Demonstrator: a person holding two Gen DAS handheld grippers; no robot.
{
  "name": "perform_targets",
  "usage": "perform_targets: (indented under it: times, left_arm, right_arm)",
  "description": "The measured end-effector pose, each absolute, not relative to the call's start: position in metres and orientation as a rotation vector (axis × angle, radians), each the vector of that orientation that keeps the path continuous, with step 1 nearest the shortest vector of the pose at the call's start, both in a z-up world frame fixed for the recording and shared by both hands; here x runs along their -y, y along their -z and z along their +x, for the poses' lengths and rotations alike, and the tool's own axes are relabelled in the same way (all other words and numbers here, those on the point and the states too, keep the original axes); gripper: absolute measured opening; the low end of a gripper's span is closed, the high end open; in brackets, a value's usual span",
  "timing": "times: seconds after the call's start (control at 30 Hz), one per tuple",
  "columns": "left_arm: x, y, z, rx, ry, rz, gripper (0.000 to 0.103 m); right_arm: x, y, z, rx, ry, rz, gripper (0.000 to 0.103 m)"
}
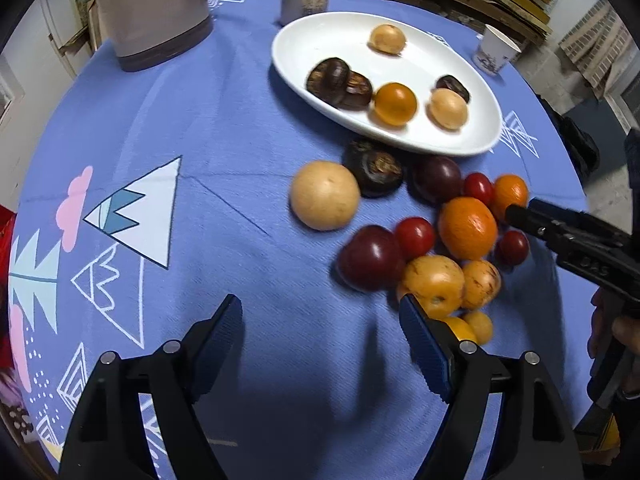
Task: Organize fruits
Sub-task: 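Grasp an orange mandarin with the right tool while the left tool grasps a tan pear, then lower the mandarin and pear onto the plate and open both tools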
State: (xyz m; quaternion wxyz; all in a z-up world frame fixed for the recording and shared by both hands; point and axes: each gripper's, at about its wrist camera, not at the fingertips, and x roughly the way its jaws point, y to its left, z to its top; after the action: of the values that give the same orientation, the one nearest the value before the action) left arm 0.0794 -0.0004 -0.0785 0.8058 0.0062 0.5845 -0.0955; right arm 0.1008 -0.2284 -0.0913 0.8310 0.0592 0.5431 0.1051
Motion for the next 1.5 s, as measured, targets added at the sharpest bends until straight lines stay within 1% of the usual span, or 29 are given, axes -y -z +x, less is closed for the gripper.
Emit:
perform_targets:
  times: [0.07, 0.1, 0.13, 0.23, 0.43, 0.5, 0.53, 0.57, 0.63, 0.8, 0.83, 0.87, 0.9, 1.07, 1.3, 1.5]
  left_arm:
    - [-0.004, 0.078, 0.086, -1.254, 0.194, -0.008, 0.081]
    - [-0.006, 0.078, 0.089, -1.255, 0.193, -0.020, 0.081]
    - [-0.007, 0.077, 0.093, -1.254, 0.193, -0.037, 0.081]
    - [-0.008, 0.074, 0.105, -1.251, 0.203, -0.097, 0.081]
    - [0.002, 0.080, 0.134, -1.251, 0.190, -0.124, 0.081]
    - [0.005, 0.086, 0.144, -1.274, 0.172, -0.115, 0.078]
    - [0.005, 0.089, 0.147, -1.288, 0.164, -0.108, 0.071]
    - [0.005, 0.093, 0.150, -1.303, 0.158, -0.100, 0.062]
    - [0.005, 0.099, 0.152, -1.322, 0.169, -0.094, 0.059]
    - [0.015, 0.103, 0.146, -1.290, 0.182, 0.020, 0.058]
    - [0.016, 0.102, 0.146, -1.283, 0.184, 0.028, 0.056]
    - [0.016, 0.102, 0.145, -1.274, 0.186, 0.039, 0.046]
    - [0.016, 0.101, 0.144, -1.270, 0.189, 0.046, 0.044]
    - [0.006, 0.088, 0.138, -1.257, 0.178, 0.006, 0.043]
    - [-0.008, 0.041, 0.133, -1.160, 0.180, -0.018, 0.043]
    - [0.004, 0.008, 0.149, -1.087, 0.213, -0.014, 0.043]
  right_arm:
    - [0.228, 0.095, 0.105, -1.155, -0.234, 0.130, 0.051]
    - [0.226, 0.097, 0.107, -1.159, -0.246, 0.126, 0.047]
    - [0.224, 0.099, 0.109, -1.162, -0.253, 0.113, 0.046]
    - [0.223, 0.099, 0.110, -1.151, -0.258, 0.091, 0.045]
    - [0.236, 0.097, 0.108, -1.160, -0.265, 0.174, 0.044]
    - [0.240, 0.096, 0.106, -1.161, -0.266, 0.190, 0.044]
    - [0.242, 0.094, 0.105, -1.157, -0.263, 0.190, 0.044]
    - [0.244, 0.093, 0.104, -1.154, -0.260, 0.192, 0.045]
    - [0.249, 0.091, 0.103, -1.151, -0.258, 0.213, 0.045]
    - [0.250, 0.087, 0.103, -1.145, -0.254, 0.223, 0.045]
    - [0.249, 0.086, 0.103, -1.144, -0.257, 0.220, 0.045]
    - [0.246, 0.084, 0.103, -1.141, -0.262, 0.214, 0.045]
    - [0.245, 0.083, 0.103, -1.139, -0.266, 0.211, 0.045]
    - [0.240, 0.067, 0.100, -1.104, -0.287, 0.205, 0.045]
    - [0.240, 0.032, 0.100, -1.025, -0.306, 0.216, 0.044]
    - [0.237, 0.010, 0.114, -0.979, -0.320, 0.205, 0.044]
